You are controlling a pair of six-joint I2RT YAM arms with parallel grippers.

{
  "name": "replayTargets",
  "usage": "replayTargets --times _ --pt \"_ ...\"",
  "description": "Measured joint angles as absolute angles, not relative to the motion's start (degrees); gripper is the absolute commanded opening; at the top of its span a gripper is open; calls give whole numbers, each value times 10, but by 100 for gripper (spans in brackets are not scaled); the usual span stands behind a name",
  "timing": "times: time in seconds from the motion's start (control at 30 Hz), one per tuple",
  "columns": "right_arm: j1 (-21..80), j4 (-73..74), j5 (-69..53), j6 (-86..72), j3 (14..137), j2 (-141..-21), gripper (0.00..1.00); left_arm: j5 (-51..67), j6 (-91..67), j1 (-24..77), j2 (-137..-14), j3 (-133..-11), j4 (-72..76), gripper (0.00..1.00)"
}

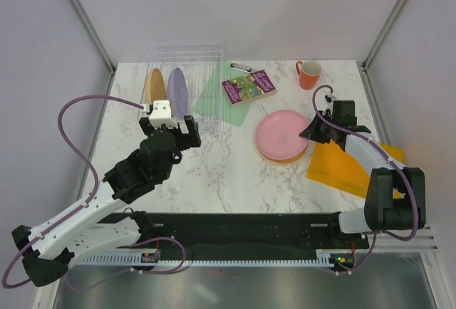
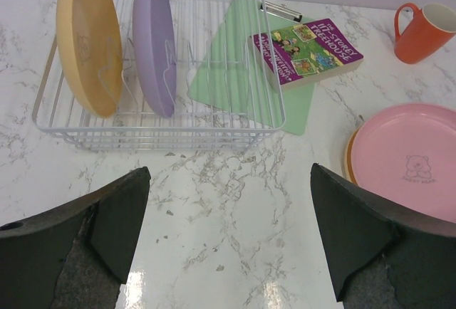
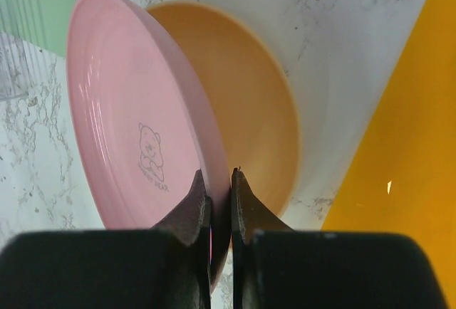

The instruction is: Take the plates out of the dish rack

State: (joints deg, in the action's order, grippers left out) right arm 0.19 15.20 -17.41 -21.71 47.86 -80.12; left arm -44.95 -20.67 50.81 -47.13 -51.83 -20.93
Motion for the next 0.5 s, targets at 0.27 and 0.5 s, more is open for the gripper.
replayTargets --times 0.27,0.5 --pt "-25 113 -213 -227 460 -839 31 -449 -206 508 -472 -512 -209 100" --pt "-25 97 -243 -232 449 -845 68 -449 -206 507 -472 -509 -209 100"
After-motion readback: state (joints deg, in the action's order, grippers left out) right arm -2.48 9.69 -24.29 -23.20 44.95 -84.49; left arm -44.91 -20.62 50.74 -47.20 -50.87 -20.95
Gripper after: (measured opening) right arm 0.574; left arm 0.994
